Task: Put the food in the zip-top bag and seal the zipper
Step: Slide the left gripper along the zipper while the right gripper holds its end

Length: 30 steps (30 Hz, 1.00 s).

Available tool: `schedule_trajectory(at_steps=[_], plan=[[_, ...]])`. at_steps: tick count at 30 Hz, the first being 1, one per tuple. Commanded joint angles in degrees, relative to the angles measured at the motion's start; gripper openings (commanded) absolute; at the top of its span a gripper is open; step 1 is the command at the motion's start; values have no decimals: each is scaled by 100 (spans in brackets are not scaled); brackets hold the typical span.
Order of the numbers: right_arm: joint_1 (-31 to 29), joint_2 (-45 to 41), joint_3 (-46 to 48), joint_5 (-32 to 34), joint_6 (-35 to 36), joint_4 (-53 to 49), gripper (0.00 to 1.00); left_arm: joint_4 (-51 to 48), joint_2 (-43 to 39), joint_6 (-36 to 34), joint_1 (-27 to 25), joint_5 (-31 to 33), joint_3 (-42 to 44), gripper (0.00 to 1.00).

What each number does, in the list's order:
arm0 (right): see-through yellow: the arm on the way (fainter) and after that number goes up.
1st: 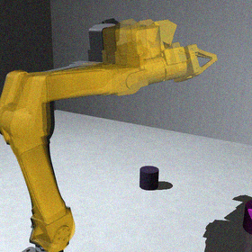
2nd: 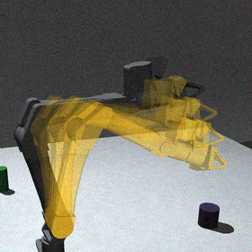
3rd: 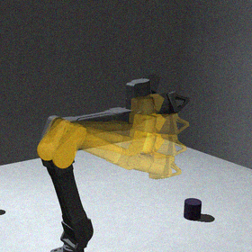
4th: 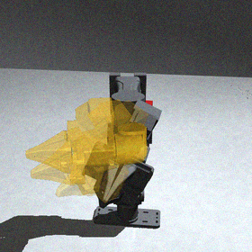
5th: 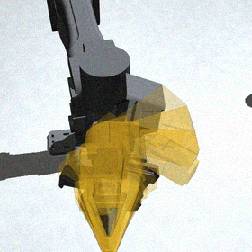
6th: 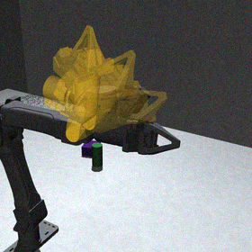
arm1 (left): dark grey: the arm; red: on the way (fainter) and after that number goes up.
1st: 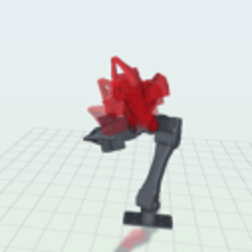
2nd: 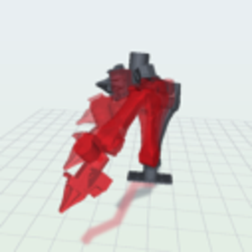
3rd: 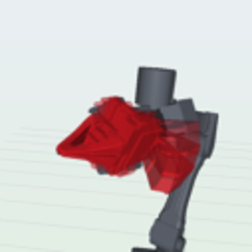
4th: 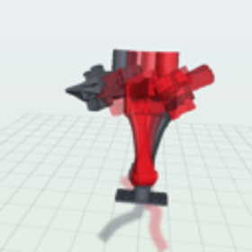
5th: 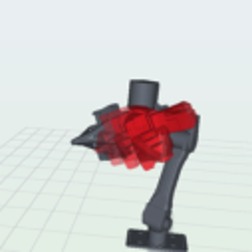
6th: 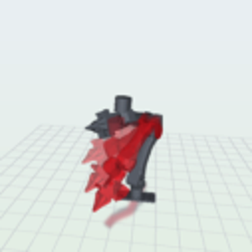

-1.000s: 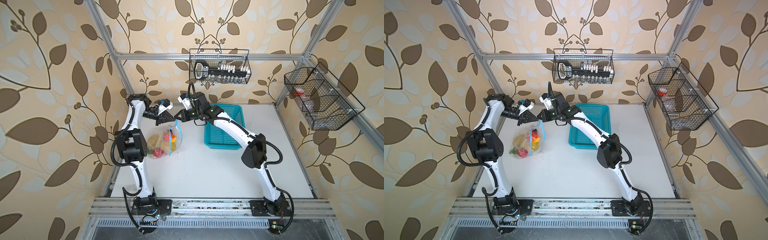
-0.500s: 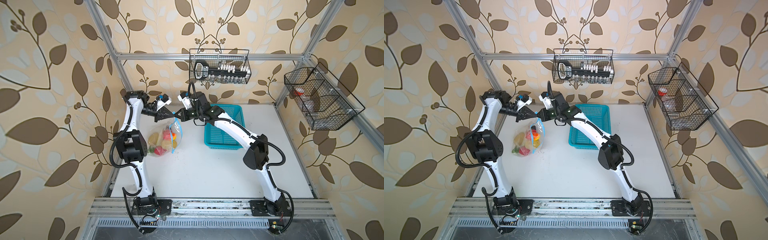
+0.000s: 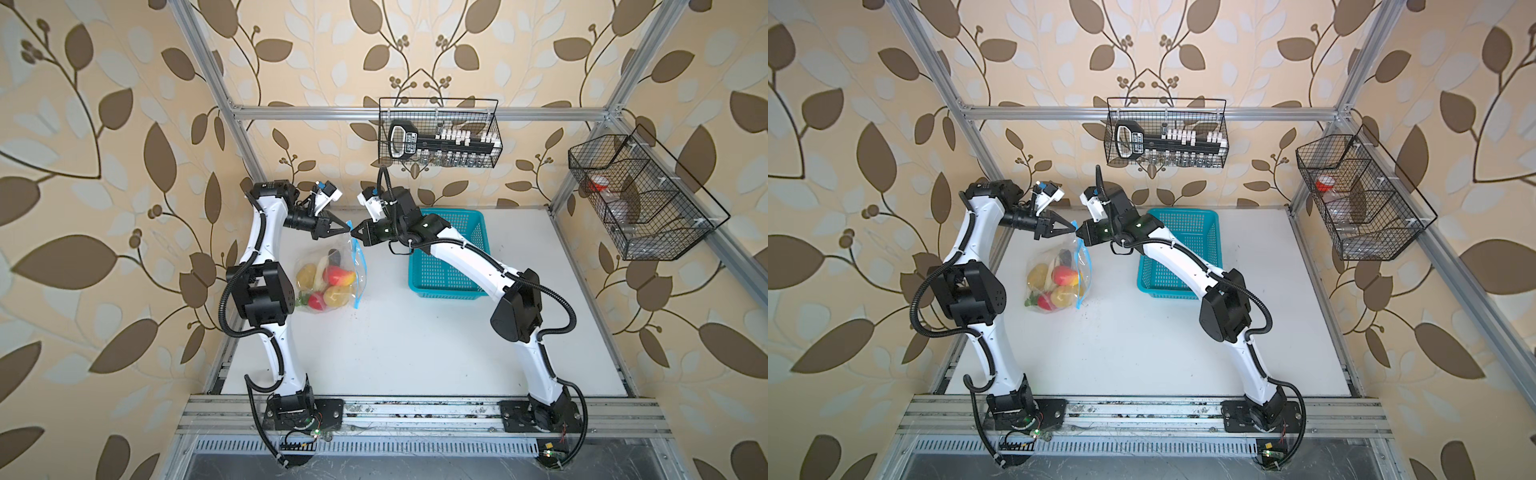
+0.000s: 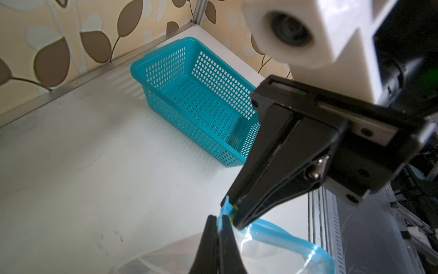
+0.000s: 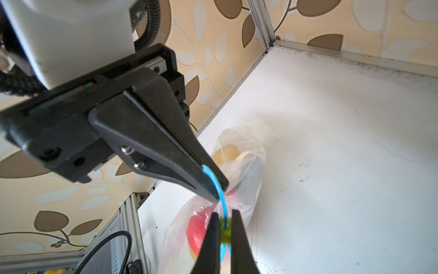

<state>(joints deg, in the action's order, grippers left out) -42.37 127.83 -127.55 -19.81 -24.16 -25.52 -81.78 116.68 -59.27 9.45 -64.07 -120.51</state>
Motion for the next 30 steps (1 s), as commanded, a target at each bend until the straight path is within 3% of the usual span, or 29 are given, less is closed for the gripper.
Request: schedule_trajectory(at_steps=[1,5,12,30], plan=[[-114,-225,279,28,21,-365,0,813,-609,1222,38,-452,157,0],[-131,-352,421,133,-48,-331,0,2049,-1003,2344,31,-16,904,0],[-201,-478,511,160,-137,-355,0,3053,-1654,2839,39,395,1849,0],[-360,-912,912,474,-159,-523,0,3401,-1667,3994,39,743,1639,0]])
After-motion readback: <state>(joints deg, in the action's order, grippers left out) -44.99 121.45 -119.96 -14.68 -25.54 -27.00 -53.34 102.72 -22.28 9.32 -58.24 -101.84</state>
